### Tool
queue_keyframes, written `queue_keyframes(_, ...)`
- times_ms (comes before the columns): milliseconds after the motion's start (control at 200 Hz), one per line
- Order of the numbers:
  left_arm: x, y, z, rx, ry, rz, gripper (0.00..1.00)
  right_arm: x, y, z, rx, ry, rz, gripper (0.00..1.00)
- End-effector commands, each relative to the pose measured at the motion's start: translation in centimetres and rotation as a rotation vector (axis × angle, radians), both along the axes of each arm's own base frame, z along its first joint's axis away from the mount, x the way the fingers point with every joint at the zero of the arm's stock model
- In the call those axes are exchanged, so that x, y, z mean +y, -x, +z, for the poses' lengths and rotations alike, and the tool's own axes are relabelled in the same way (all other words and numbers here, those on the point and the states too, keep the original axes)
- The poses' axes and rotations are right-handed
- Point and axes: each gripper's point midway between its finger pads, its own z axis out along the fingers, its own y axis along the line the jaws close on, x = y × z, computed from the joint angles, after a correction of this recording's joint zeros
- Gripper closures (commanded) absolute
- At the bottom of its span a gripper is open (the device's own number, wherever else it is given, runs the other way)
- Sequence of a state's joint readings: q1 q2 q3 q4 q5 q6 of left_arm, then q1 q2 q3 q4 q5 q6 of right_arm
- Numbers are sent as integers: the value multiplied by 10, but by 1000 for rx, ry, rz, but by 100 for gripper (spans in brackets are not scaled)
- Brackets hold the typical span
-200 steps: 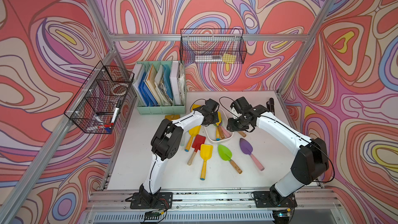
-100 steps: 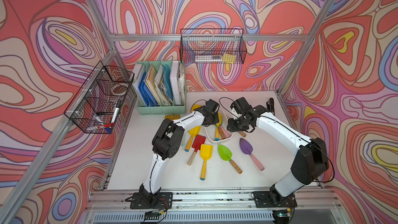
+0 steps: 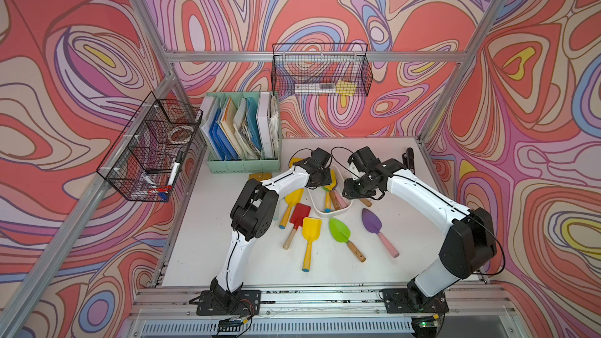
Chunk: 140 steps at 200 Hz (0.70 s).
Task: Put the shovel into the storage box
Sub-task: Place the shovel in the storage box.
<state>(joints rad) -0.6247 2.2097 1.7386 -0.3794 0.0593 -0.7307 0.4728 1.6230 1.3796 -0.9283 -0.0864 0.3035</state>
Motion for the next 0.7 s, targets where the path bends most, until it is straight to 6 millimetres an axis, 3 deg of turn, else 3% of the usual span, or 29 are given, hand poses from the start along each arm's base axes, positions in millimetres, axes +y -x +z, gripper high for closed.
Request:
queue_keyframes(0, 3, -2, 0, 8, -28, 0, 55, 3, 0, 6, -21, -4, 16, 57)
queue_keyframes(230, 5, -2, 24, -30, -32, -9, 33, 0, -2, 4, -23, 14, 8, 57)
queue_keyframes(416, 8, 1, 52, -70, -29, -23, 30, -15, -5, 3, -28, 86, -7, 57)
queue_keyframes(696, 6, 21, 96, -117, 53, -87, 27, -65, -24, -18, 1, 135, -63, 57)
